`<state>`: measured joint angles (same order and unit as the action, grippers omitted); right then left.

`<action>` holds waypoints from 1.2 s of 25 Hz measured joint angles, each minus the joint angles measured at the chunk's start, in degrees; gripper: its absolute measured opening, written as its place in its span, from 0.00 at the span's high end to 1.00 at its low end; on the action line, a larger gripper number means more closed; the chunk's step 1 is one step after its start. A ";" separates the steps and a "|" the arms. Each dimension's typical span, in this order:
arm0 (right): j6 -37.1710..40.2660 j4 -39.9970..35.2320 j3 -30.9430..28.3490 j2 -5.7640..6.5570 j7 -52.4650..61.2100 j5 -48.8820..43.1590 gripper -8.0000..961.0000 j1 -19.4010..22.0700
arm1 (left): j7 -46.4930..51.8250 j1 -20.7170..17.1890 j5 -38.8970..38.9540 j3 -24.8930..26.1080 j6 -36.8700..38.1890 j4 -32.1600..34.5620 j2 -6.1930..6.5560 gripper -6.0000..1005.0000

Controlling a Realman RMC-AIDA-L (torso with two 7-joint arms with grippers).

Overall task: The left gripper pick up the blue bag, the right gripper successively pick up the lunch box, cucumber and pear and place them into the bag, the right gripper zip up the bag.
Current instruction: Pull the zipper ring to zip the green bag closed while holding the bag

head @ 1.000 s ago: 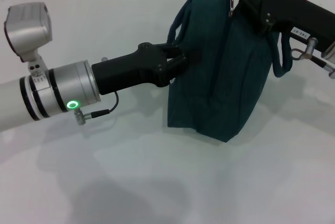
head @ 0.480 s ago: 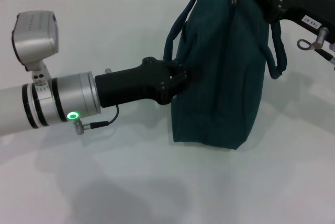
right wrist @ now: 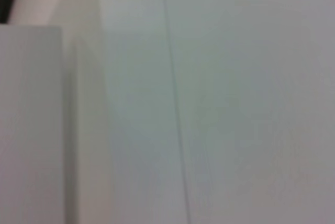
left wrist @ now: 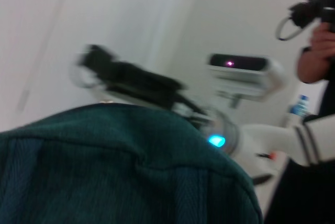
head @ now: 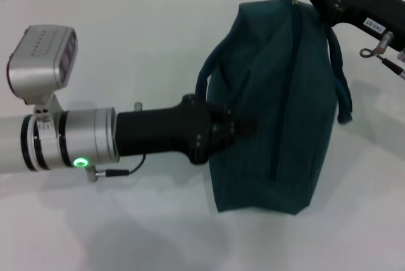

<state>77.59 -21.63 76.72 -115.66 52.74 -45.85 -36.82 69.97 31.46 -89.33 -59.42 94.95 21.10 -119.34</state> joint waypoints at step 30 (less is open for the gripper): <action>-7.52 1.10 0.00 -0.01 16.50 2.35 0.97 1.33 | -1.05 -9.49 -2.67 9.02 -5.82 7.14 0.98 0.77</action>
<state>70.06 -20.53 76.72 -115.67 69.24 -43.50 -35.49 68.92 21.97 -92.00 -50.40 89.12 28.24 -118.36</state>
